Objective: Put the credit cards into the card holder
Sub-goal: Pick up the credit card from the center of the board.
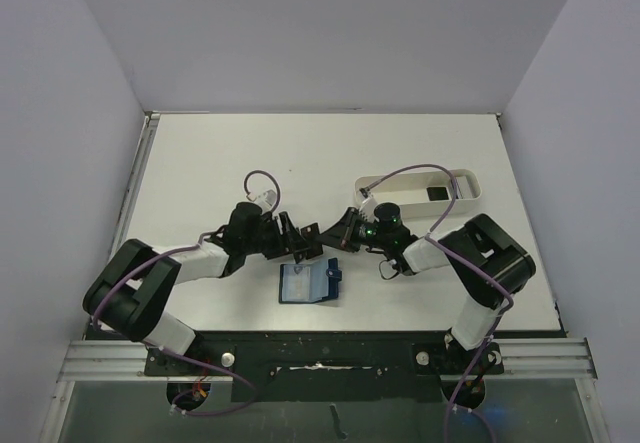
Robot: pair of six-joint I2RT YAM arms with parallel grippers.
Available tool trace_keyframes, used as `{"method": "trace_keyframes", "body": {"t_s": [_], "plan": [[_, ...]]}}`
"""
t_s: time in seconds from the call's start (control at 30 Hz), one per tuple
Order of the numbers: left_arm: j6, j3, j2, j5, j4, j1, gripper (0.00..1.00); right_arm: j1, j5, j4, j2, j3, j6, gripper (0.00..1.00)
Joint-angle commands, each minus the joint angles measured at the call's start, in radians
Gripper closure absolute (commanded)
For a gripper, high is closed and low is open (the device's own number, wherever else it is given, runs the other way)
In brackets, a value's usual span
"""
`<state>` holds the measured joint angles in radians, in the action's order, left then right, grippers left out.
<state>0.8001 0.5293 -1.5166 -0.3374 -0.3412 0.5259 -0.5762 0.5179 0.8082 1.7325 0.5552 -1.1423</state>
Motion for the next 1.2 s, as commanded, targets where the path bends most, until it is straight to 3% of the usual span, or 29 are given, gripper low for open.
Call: {"method": "trace_keyframes", "body": {"t_s": [0.0, 0.53, 1.17], "plan": [[-0.018, -0.011, 0.031, -0.013, -0.010, -0.007, 0.46, -0.016, 0.034, 0.136, -0.009, 0.017, -0.029, 1.00], [-0.035, -0.065, 0.100, 0.051, 0.034, -0.020, 0.36, -0.040, 0.031, 0.144, 0.023, 0.045, -0.039, 1.00], [-0.047, -0.080, 0.119, 0.050, 0.057, -0.049, 0.44, -0.074, 0.031, 0.132, 0.067, 0.103, -0.040, 1.00]]}}
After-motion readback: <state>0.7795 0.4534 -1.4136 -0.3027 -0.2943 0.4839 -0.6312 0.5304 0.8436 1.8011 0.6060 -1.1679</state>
